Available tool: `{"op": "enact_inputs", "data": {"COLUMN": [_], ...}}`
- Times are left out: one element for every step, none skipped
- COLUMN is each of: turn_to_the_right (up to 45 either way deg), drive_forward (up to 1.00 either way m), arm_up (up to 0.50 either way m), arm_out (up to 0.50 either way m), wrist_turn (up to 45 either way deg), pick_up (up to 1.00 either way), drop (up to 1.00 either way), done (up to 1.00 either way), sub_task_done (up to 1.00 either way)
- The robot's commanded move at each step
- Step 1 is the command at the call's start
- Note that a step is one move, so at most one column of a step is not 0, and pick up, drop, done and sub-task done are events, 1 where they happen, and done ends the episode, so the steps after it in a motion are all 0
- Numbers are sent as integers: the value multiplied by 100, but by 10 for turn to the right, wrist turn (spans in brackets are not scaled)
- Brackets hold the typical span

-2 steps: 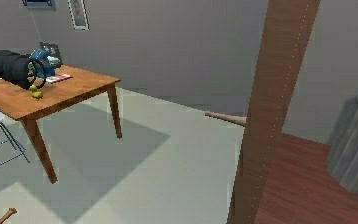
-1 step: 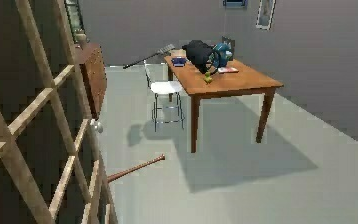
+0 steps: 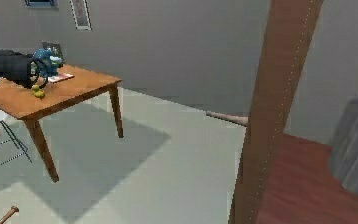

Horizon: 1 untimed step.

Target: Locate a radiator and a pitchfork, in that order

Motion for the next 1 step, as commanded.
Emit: {"op": "enact_inputs", "data": {"turn_to_the_right": [-270], "drive_forward": [0], "arm_up": [0], "arm_out": [0], "wrist_turn": [0], "pick_up": [0], "drop": [0], "done": [0], "sub_task_done": [0]}}
